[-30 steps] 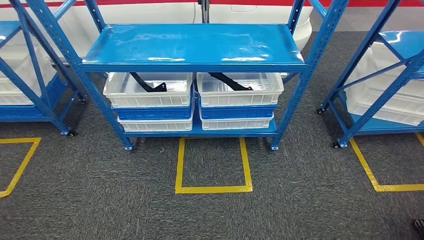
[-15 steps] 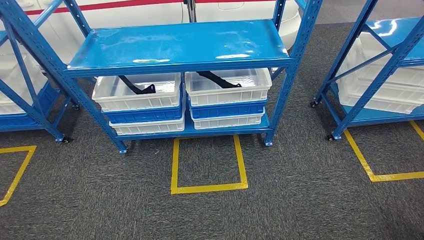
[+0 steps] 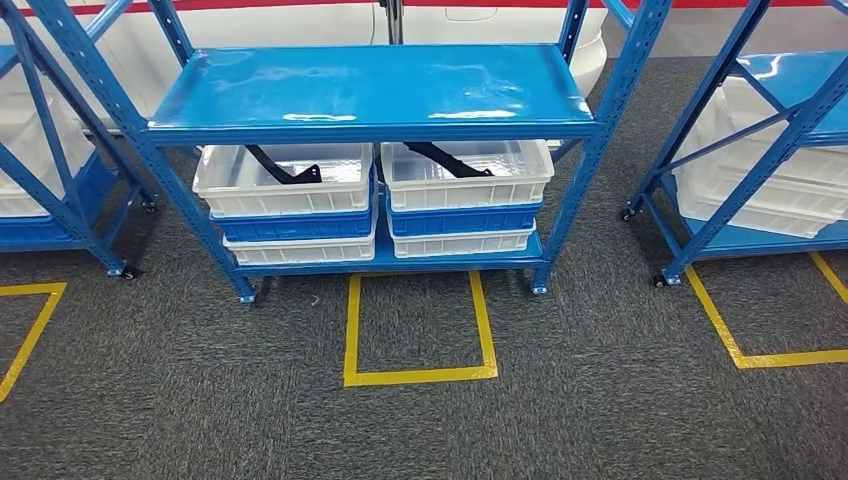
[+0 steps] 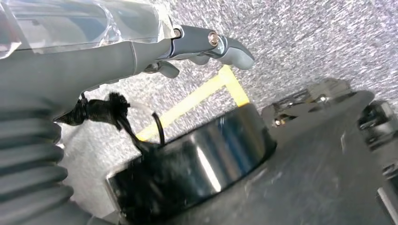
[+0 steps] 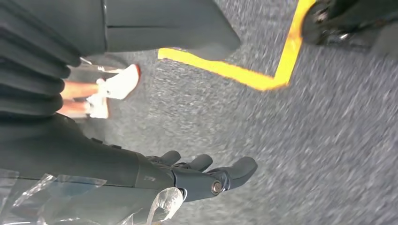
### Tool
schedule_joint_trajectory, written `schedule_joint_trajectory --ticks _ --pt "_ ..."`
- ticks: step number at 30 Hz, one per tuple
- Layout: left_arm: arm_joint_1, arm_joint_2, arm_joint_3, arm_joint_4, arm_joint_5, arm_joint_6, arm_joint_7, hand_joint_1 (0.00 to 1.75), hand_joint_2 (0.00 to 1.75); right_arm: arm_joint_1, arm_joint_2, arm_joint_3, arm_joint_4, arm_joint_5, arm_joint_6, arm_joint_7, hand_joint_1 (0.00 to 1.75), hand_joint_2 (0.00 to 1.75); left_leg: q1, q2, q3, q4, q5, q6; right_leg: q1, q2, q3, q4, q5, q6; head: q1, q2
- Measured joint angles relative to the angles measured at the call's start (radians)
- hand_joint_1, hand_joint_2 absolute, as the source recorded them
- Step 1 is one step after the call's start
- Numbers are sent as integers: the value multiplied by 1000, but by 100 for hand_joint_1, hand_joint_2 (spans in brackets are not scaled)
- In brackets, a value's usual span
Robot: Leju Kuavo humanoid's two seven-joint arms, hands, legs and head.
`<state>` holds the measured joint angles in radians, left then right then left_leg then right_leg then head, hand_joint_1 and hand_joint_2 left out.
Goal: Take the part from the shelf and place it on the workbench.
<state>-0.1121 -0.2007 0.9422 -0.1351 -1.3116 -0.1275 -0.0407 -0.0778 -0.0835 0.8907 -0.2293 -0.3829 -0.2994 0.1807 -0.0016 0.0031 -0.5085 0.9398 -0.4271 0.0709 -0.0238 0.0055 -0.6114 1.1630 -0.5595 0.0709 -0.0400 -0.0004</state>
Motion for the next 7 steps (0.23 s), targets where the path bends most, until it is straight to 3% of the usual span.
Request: schedule_joint_trajectory --ticks 1,2,3,4,6,7 --pt "0 4 -14 -5 28 -2 1 0 131 9 1 -11 0 8 7 -4 0 131 -1 1 -1 0 0 0 0 0 -27 59 -22 2 0 0" --pt "0 8 -28 -12 55 -7 2 0 87 18 2 -23 0 15 12 -7 0 87 -2 1 -1 1 0 0 0 0 -39 87 -24 3 0 0" --pt "0 12 -43 -19 80 -11 3 0 44 28 3 -35 0 23 18 -10 0 44 -2 1 1 1 0 0 0 0 -32 74 -7 4 0 0" --pt "1 16 -57 -28 105 -14 5 0 0 37 3 -47 0 30 24 -14 0 0 -2 1 2 2 -1 -1 0 -1 -6 23 24 3 0 0" --pt "4 25 -86 -45 155 -16 7 0 0 55 4 -74 0 45 36 -20 0 0 -4 1 5 5 -5 -8 1 -4 64 -120 85 -2 0 0" --pt "6 27 -93 -50 169 -16 7 0 0 59 4 -80 0 49 38 -22 0 0 -5 1 5 6 -6 -10 1 -5 82 -158 99 -3 0 0"
